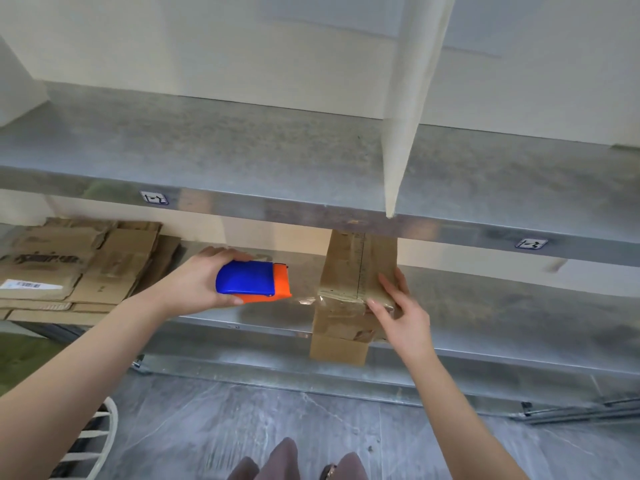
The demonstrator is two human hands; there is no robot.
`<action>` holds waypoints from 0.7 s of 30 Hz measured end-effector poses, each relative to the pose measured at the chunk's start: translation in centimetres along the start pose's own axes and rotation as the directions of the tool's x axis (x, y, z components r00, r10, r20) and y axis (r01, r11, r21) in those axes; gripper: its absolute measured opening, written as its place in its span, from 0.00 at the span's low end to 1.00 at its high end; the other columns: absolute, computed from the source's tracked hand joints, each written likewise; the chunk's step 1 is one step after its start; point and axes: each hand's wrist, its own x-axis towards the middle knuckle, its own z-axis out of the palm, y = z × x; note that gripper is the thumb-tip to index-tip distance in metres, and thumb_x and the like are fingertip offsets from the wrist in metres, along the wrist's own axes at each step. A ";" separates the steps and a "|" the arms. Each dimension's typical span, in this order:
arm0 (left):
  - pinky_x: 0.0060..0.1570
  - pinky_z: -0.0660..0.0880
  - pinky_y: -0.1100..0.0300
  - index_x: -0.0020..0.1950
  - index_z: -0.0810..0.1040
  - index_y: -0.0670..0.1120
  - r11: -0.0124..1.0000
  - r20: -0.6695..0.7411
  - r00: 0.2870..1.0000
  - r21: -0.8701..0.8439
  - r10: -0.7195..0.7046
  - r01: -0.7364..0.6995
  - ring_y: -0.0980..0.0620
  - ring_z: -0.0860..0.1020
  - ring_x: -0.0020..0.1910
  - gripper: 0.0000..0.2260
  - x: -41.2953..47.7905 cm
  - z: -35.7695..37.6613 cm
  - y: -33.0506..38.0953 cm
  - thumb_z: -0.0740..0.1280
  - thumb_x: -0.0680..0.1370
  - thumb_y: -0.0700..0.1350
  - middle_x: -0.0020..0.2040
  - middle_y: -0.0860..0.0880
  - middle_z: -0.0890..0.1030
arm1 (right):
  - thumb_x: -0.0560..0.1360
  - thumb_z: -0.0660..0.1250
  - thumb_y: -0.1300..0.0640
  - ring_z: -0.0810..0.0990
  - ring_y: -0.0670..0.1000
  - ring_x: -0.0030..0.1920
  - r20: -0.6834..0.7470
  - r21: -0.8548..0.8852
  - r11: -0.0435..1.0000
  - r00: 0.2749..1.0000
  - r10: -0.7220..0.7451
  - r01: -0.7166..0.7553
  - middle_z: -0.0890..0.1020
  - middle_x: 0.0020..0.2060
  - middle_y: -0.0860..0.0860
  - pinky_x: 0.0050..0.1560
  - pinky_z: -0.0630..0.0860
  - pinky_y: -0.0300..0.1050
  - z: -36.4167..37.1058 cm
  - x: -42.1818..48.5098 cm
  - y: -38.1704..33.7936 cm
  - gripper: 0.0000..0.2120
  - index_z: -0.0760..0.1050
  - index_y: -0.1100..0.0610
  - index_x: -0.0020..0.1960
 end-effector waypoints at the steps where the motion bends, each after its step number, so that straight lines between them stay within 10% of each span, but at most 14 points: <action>1: 0.54 0.62 0.68 0.67 0.72 0.53 1.000 -0.002 1.000 -0.002 -0.001 0.001 0.55 0.69 0.60 0.32 -0.1 0.0 -0.2 0.75 0.64 0.56 0.60 0.57 0.74 | 0.73 0.73 0.49 0.70 0.20 0.51 0.001 -0.018 1.000 1.000 -0.006 0.006 0.65 0.74 0.40 0.52 0.61 0.16 0.1 0.0 0.2 0.23 0.75 0.46 0.67; 9: 0.57 0.65 0.63 0.67 0.70 0.57 0.999 0.100 0.995 -0.041 -0.027 0.031 0.55 0.69 0.62 0.30 -0.5 0.4 -2.6 0.77 0.68 0.49 0.62 0.57 0.71 | 0.73 0.72 0.49 0.68 0.38 0.69 -0.010 -0.045 0.998 0.999 -0.041 0.041 0.64 0.73 0.35 0.68 0.67 0.38 0.3 0.1 0.8 0.23 0.74 0.41 0.67; 13: 0.59 0.63 0.69 0.63 0.67 0.67 0.998 0.139 0.989 -0.047 0.050 -0.044 0.60 0.68 0.61 0.30 -0.7 -0.6 -4.3 0.78 0.68 0.50 0.63 0.61 0.72 | 0.73 0.72 0.49 0.66 0.37 0.70 -0.006 -0.044 0.998 0.999 -0.042 0.042 0.64 0.73 0.35 0.66 0.64 0.31 0.4 0.2 0.7 0.22 0.74 0.40 0.66; 21: 0.58 0.65 0.63 0.69 0.71 0.57 0.989 0.180 0.978 0.077 0.110 -0.125 0.57 0.70 0.58 0.32 1.0 0.6 -3.1 0.78 0.67 0.51 0.61 0.60 0.74 | 0.73 0.72 0.49 0.65 0.37 0.71 0.006 -0.035 0.999 0.999 -0.037 0.037 0.64 0.73 0.37 0.61 0.59 0.19 0.3 0.1 0.6 0.23 0.73 0.39 0.66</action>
